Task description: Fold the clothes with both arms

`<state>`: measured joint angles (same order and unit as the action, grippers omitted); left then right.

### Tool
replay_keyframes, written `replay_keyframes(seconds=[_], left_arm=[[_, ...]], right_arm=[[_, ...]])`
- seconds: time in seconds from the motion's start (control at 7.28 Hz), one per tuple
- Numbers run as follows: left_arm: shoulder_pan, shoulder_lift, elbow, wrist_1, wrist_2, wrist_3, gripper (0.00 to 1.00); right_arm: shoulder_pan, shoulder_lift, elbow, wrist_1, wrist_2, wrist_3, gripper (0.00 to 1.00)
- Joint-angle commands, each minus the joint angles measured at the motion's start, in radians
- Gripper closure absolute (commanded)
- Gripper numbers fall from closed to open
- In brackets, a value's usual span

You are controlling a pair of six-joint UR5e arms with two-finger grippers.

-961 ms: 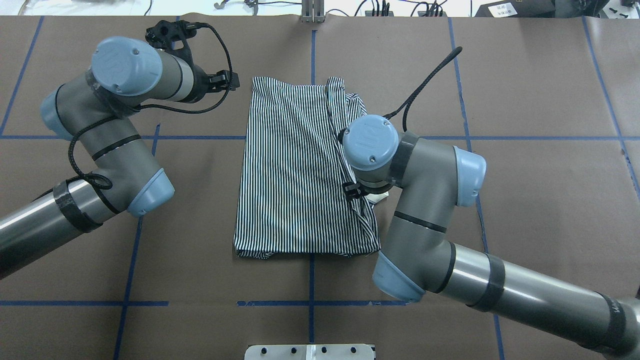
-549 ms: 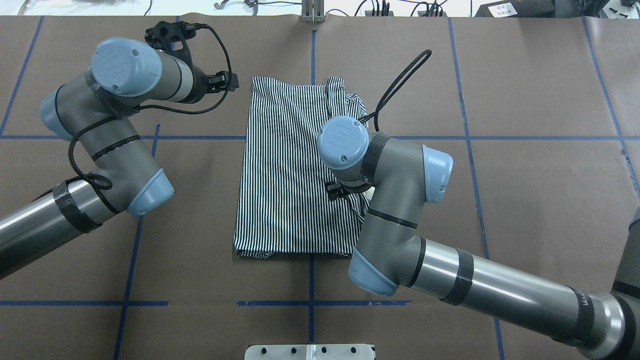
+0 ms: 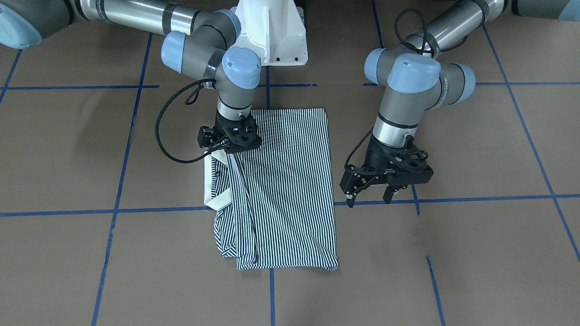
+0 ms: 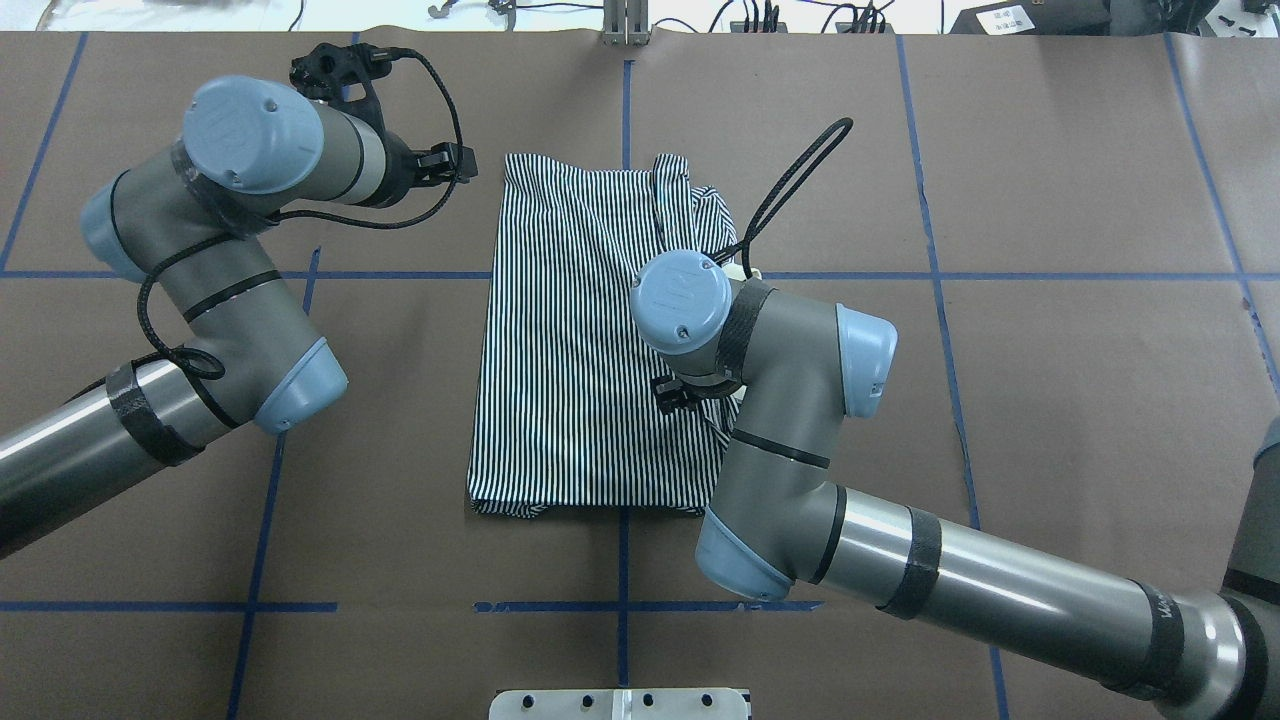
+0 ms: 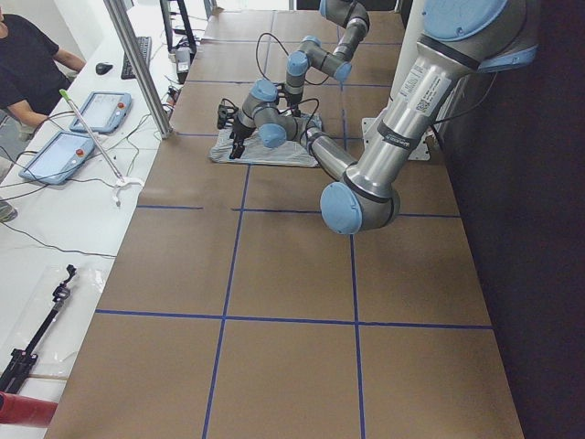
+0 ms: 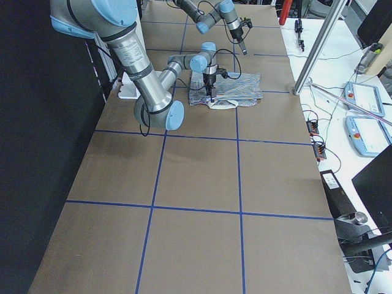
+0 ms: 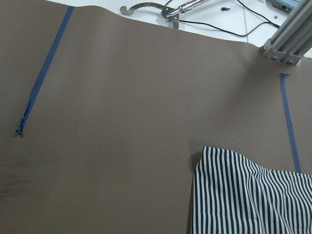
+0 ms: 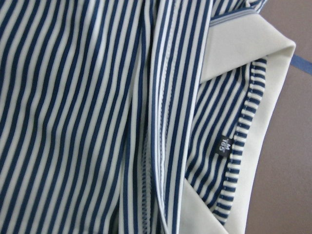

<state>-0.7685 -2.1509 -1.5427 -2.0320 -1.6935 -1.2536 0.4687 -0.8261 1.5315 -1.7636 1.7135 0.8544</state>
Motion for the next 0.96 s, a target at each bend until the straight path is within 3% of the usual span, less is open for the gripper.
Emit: replay_keyframes(seconds=[0.0,0.82], left_arm=[[0.0,-0.001,0.001,-0.001,0.0,-0.001,0.0],[0.003,-0.003,0.001,-0.001,0.0,-0.001,0.0]], right_arm=[[-0.001,-0.004,-0.002,-0.002,0.0,-0.002,0.0],[0.034,-0.019,-0.002,-0.005,-0.006,-0.017,0.0]])
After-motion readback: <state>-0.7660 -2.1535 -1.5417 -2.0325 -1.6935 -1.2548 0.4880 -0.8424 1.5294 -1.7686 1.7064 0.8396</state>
